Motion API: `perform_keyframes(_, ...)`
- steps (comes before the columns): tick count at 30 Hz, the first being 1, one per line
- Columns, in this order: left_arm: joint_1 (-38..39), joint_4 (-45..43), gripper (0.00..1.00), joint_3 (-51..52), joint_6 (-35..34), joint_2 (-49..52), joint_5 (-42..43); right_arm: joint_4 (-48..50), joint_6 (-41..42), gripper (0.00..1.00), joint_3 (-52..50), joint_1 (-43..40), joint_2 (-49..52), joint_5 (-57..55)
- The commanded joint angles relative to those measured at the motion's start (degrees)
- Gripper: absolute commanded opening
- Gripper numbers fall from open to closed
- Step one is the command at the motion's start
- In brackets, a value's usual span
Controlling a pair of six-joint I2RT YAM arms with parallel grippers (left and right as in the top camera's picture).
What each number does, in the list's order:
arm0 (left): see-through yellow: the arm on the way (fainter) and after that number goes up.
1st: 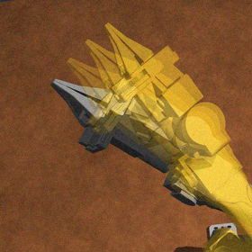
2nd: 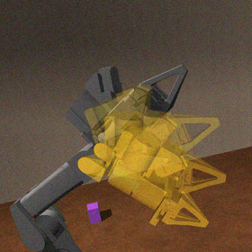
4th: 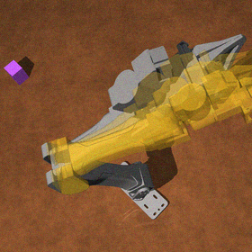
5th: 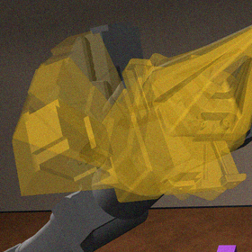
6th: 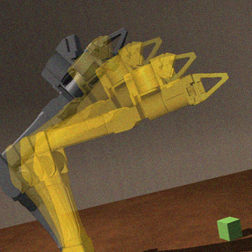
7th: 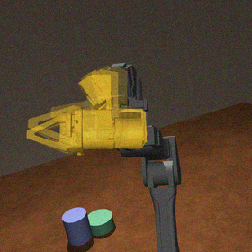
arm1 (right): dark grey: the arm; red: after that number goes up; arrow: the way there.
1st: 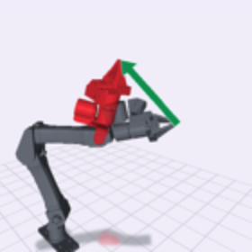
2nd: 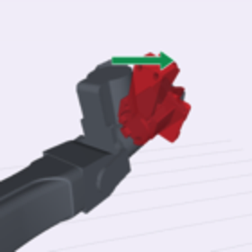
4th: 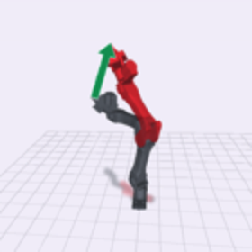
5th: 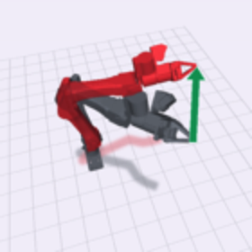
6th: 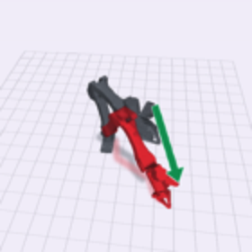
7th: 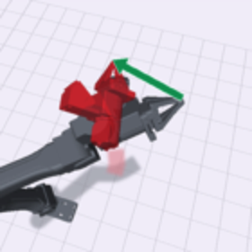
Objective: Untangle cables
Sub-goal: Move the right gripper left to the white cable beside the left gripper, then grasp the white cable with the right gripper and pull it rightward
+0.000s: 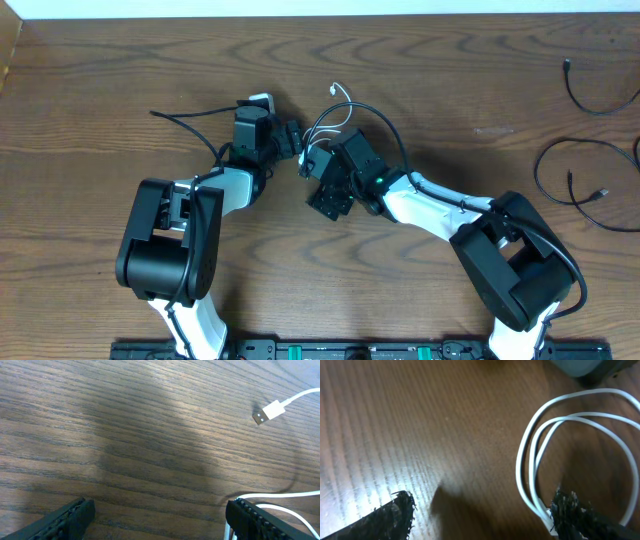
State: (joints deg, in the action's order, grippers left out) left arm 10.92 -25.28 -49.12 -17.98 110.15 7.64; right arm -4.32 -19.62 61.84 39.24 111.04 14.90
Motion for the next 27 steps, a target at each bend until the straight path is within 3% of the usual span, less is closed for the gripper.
perform_keyframes(1, -0.2, 1.1, 0.90, 0.1, 0.1, 0.2, 0.9, 0.9, -0.6, 0.86, -0.2, 0.1, 0.6, -1.3)
perform_keyframes(27, -0.2, 1.0, 0.89, 0.1, 0.1, 0.2, 0.9, 3.7, 0.5, 0.88, -0.2, -2.8, 3.3, -0.8)
